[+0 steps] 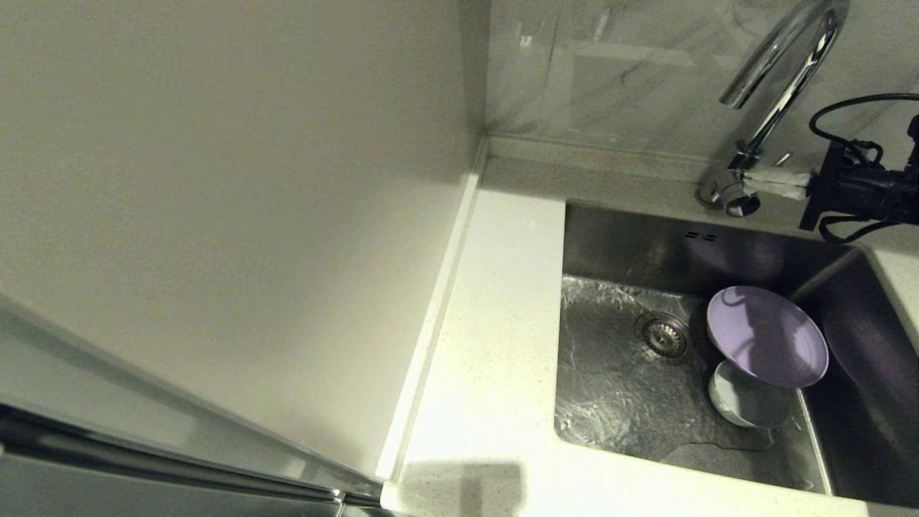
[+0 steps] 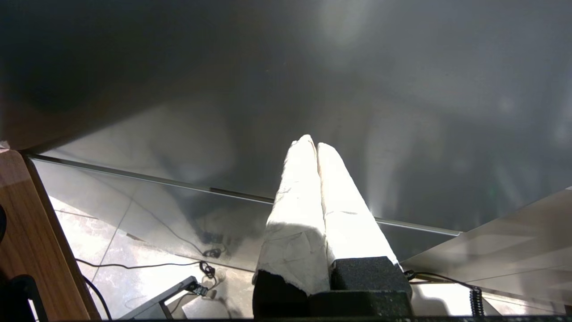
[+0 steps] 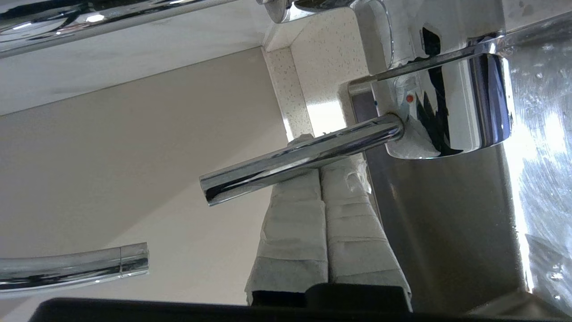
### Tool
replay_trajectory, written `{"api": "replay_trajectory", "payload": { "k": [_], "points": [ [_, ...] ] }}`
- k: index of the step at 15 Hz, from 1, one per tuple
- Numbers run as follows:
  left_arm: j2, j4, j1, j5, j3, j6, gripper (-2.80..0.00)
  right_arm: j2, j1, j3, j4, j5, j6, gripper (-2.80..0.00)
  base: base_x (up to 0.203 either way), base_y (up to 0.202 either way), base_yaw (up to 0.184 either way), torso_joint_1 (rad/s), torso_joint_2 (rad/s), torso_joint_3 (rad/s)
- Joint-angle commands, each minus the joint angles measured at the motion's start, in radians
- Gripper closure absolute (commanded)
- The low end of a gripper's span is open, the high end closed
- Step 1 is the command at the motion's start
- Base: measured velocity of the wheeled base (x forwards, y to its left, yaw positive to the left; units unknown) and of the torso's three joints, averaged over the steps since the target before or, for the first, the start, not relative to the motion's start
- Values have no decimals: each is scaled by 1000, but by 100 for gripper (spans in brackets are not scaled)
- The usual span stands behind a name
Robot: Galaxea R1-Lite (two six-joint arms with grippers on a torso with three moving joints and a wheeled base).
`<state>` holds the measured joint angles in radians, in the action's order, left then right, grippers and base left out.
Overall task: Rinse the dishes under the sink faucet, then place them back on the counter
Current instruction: Turn off the faucet, then put a plate back to the table from the sink
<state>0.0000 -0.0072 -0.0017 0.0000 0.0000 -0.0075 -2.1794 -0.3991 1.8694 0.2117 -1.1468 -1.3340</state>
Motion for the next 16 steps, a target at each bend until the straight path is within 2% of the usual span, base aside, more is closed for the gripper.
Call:
{"api": "replay_trajectory", "payload": {
  "k": [1,3,5,9,10,13,14,16],
  "points": [
    [0,0,0,0,3,0,0,16,-7,0,2,-8,-27,0,0,0,0,0,0,0],
    [0,0,0,0,3,0,0,58,-24,-10,1,-20,-89,0,0,0,0,0,0,0],
    [0,0,0,0,3,0,0,135,-66,-79,0,-84,-99,0,0,0,0,0,0,0],
    [0,0,0,0,3,0,0,303,-220,-246,-2,-335,-98,0,0,0,0,0,0,0],
    [0,0,0,0,3,0,0,340,-261,-267,1,-368,-98,0,0,0,0,0,0,0],
    [0,0,0,0,3,0,0,439,-354,-299,29,-382,-92,0,0,0,0,0,0,0],
    [0,0,0,0,3,0,0,473,-368,-328,98,-383,-91,0,0,0,0,0,0,0],
    [0,0,0,0,3,0,0,522,-378,-405,329,-383,-92,0,0,0,0,0,0,0]
  ]
}}
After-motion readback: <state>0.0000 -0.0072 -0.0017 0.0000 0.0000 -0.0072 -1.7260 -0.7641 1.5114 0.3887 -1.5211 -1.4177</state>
